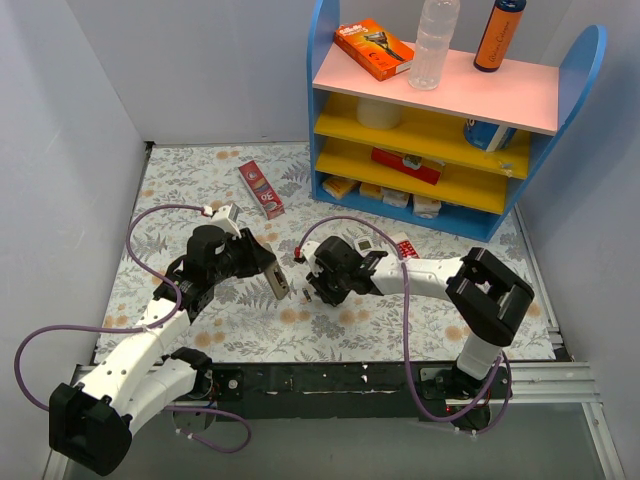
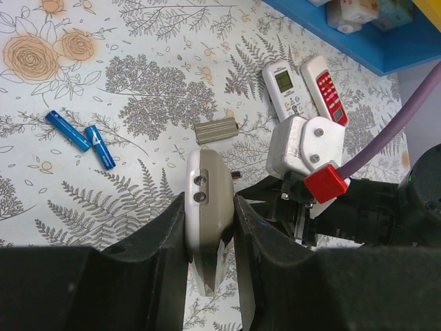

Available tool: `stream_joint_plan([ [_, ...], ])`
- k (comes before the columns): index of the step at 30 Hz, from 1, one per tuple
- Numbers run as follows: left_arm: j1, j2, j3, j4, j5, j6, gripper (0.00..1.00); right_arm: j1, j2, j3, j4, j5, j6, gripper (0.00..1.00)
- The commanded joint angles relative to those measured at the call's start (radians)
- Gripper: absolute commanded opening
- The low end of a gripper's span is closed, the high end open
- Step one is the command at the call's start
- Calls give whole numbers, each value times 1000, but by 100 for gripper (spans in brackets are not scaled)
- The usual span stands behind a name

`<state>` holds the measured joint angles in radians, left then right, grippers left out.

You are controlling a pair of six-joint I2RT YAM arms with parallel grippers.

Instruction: Load the batteries into the remote control

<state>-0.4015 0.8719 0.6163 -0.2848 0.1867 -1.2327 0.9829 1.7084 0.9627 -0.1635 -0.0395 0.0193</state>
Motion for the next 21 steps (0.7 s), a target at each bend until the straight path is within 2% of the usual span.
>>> stream_joint_plan([
  [1,4,-4,22,42,34,-13,0,19,14,33,-22,65,-16,25],
  [4,4,-4,8,71,59,-33,0,26,5,30,-24,75,-16,18],
  [9,4,-14,-39,119,86,-76,0,33,-49,2,-27,70,-16,2],
  [21,6,-157,-288,440,122,-295,0,37,-311,-4,-162,47,44,1],
])
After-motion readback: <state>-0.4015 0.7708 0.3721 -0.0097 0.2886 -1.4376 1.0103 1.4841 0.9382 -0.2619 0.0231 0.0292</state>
